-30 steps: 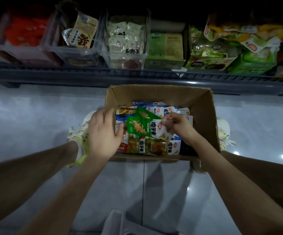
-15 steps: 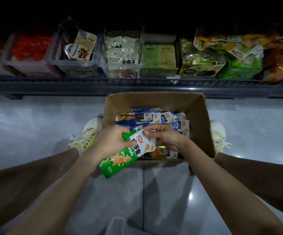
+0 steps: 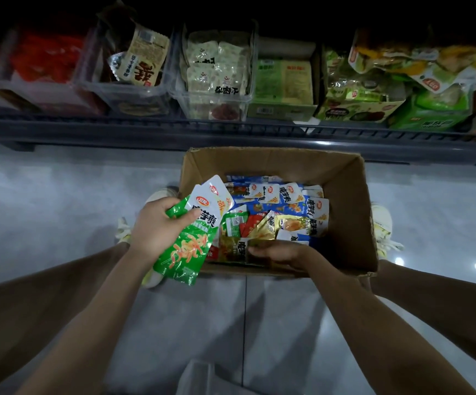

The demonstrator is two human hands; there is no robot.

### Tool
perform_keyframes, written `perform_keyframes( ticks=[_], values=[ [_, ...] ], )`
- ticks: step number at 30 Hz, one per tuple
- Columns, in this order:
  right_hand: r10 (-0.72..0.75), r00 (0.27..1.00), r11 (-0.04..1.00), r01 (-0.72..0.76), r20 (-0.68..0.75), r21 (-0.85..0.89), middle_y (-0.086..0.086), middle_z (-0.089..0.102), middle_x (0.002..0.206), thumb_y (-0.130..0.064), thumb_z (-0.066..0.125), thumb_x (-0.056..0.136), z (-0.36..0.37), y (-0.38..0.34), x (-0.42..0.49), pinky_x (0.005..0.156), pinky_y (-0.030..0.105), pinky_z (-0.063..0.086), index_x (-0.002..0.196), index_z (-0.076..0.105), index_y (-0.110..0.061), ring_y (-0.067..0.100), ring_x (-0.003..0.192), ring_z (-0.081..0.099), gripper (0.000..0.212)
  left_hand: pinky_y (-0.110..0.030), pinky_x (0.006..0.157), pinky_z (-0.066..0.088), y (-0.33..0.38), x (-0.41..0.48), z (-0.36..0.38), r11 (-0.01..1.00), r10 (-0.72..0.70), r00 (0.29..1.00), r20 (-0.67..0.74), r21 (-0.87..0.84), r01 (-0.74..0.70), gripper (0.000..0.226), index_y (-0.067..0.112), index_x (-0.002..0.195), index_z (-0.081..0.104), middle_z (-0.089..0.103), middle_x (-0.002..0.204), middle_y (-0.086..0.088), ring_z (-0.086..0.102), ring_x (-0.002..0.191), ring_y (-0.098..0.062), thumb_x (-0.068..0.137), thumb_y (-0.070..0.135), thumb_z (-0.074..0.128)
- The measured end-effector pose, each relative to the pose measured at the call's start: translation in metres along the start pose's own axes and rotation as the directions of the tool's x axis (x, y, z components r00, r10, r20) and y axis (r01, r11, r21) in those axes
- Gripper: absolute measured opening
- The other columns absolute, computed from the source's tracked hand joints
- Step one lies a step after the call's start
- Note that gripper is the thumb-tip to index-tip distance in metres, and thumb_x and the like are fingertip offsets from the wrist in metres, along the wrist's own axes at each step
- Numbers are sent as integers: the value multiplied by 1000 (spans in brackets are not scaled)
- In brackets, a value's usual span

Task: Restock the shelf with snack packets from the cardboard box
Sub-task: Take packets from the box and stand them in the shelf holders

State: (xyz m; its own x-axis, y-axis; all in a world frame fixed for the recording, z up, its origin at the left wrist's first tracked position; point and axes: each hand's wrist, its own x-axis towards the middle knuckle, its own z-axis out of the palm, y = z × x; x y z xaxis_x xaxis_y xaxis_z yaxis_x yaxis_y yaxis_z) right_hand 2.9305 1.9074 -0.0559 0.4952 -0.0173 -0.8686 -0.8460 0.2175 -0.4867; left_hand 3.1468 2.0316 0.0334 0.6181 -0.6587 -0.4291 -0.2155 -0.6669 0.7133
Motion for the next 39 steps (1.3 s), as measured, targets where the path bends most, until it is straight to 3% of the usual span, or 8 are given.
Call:
perform_keyframes(
  ticks=[5,9,13,21,25,29,33,39],
  values=[
    [31,994,996,-21,102,-91,-5,49,136,-44,49,97,2,0,2,99,25,35,141,42,-22,13,119,48,50,-53,73,55,-2,-2,3,999,10,1000,8,-37,-10,41,18,80,70,73,75,-1,70,71,-24,64,55,73],
    [-16,990,980,43,139,-195,-6,48,142,-64,54,82,-3,0,-15,113,32,27,135,53,-28,12,128,43,64,-55,72,54,0,-3,4,998,26,1000,-12,-59,-26,29,15,82,70,73,77,-4,70,72,-27,74,42,77],
    [-121,976,962,160,182,-219,-10,50,138,-40,61,89,-3,1,-41,111,28,31,132,55,-32,9,128,42,44,-55,73,54,7,-9,4,996,41,999,-30,-76,-43,26,16,83,70,73,78,-3,70,72,-25,77,40,76],
    [-378,903,924,354,-204,-147,2,70,108,-8,74,80,19,12,-71,81,11,47,111,70,-11,5,95,62,31,-48,75,56,36,-37,6,989,95,994,-46,-107,-100,14,22,80,68,72,79,-1,70,72,-21,78,33,77],
    [-432,835,902,399,-341,-166,1,73,101,-14,71,84,26,16,-87,90,25,51,92,75,-18,9,96,65,9,-47,75,56,45,-53,2,985,111,993,-34,-131,-114,17,18,83,68,72,81,-1,69,72,-20,78,32,76],
    [-474,763,856,515,-440,-28,-2,68,79,-10,68,86,25,5,-119,70,14,47,78,70,-17,0,73,61,11,-46,75,56,50,-66,-3,977,138,990,-42,-158,-143,15,18,79,68,72,77,0,70,72,-21,79,31,75],
    [-498,713,780,617,-493,105,9,68,84,-5,65,86,16,-11,-152,80,26,54,83,68,-5,16,83,64,4,-38,72,52,60,-76,-12,967,156,984,-84,-190,-169,16,25,71,62,68,74,5,66,72,-19,80,29,74],
    [-567,615,627,754,-548,196,4,67,70,-5,61,82,10,-53,-207,64,20,49,78,65,-6,14,67,62,6,-31,70,47,82,-86,-22,955,162,985,-58,-242,-172,15,16,86,67,70,79,-1,65,75,-20,84,31,70]
  ],
)
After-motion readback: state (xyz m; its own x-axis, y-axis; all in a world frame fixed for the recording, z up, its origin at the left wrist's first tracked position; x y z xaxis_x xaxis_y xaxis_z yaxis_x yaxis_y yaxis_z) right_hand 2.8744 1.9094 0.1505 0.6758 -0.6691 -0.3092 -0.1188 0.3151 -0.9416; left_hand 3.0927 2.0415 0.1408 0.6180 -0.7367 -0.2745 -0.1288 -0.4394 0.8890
